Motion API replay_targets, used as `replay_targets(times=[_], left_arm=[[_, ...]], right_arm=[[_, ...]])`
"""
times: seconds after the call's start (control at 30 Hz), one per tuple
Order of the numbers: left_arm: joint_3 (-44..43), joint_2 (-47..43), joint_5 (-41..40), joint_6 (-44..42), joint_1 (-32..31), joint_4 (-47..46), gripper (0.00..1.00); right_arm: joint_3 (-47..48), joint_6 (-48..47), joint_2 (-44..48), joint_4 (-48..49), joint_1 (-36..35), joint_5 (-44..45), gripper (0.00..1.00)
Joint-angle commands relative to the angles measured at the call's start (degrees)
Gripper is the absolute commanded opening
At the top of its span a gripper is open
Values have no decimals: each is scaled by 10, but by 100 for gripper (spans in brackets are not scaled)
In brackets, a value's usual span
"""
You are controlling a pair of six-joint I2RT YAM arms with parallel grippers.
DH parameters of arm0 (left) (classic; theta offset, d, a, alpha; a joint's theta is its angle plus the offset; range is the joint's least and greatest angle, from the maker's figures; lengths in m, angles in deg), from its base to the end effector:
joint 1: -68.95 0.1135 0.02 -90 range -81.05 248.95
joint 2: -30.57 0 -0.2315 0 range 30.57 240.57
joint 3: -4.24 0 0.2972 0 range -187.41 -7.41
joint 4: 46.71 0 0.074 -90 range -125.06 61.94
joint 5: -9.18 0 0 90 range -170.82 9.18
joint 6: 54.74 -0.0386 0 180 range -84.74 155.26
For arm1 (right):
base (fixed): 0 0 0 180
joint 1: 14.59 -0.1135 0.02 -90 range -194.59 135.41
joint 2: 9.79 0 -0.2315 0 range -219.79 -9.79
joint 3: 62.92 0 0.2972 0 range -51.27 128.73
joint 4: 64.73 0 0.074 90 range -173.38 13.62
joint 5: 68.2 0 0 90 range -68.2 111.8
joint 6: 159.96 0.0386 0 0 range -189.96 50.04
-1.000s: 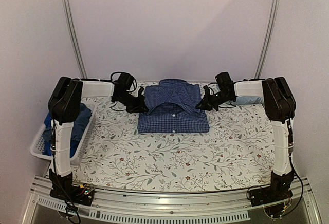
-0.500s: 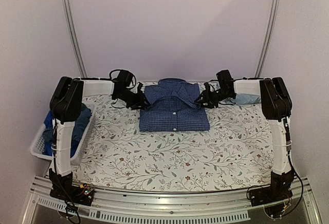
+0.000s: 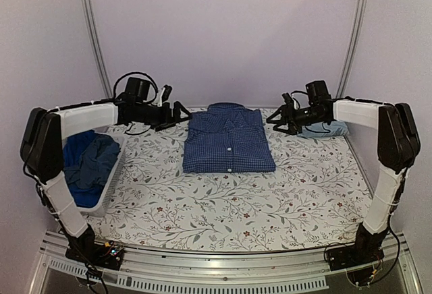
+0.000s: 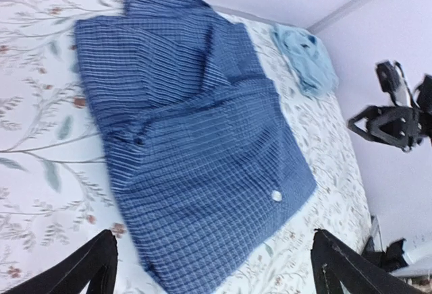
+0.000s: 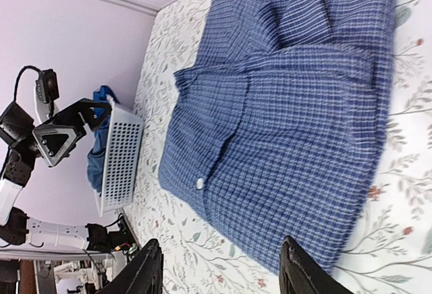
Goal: Fold and stack the mixed laundry pile
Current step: Fold the rectangle-folded shirt at the center of the board, then smooth out the 2/3-rectangle-folded shirt at the center of the board.
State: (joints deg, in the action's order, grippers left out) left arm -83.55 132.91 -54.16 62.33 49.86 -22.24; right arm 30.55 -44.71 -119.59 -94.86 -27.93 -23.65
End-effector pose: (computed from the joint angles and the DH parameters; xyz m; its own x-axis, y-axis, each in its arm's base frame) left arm 0.4115 -0.1607 0.1967 -0.8127 -0.1491 -0.5633 0.2828 0.7442 -0.6051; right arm 0.4347 0.1313 0.1745 -0.9107 0.0916 -0.4027 -0.2775 0.5863 0.7611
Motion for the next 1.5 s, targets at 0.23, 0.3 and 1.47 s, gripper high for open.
replay_targets(times=[0.23, 0.3, 1.47], left_arm=[[-15, 168, 163, 105, -126, -179, 100], [-8, 204, 166, 126, -117, -199, 100], [295, 33, 73, 152, -114, -164, 62]], right_arm=[[58, 97, -164, 139, -126, -133, 48], [52, 112, -201, 145, -120, -134, 46], [-297, -2, 27, -20, -10, 51, 49]])
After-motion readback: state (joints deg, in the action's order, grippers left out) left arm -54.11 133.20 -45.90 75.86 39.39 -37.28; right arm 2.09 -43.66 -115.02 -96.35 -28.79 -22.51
